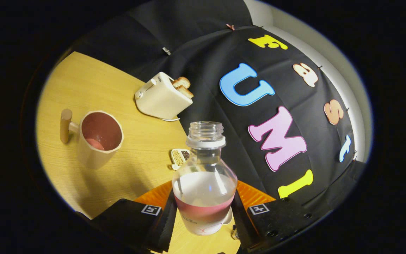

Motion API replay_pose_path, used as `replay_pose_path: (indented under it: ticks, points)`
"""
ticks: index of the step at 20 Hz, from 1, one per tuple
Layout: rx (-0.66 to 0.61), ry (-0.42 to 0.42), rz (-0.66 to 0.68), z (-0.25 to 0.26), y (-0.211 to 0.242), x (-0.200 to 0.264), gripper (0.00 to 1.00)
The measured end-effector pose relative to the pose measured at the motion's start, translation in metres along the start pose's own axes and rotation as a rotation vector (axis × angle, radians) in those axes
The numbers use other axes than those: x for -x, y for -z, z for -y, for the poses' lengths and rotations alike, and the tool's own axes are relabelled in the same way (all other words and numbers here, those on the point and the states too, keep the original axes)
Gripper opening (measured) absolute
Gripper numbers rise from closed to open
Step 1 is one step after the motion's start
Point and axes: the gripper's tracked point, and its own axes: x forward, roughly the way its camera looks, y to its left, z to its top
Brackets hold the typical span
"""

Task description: Take the bottle from table, then pour the juice into the cup, finally place the bottle on the coaster

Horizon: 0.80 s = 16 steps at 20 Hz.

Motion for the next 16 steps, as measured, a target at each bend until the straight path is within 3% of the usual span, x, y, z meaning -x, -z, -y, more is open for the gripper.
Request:
replay_pose_path:
  ticks: [5, 16]
  points:
    - [0.150, -0.034, 0.032, -0.022, -0.021, -0.015, 0.75]
    - [0.424, -0.113, 0.065, -0.062, -0.020, -0.025, 0.75]
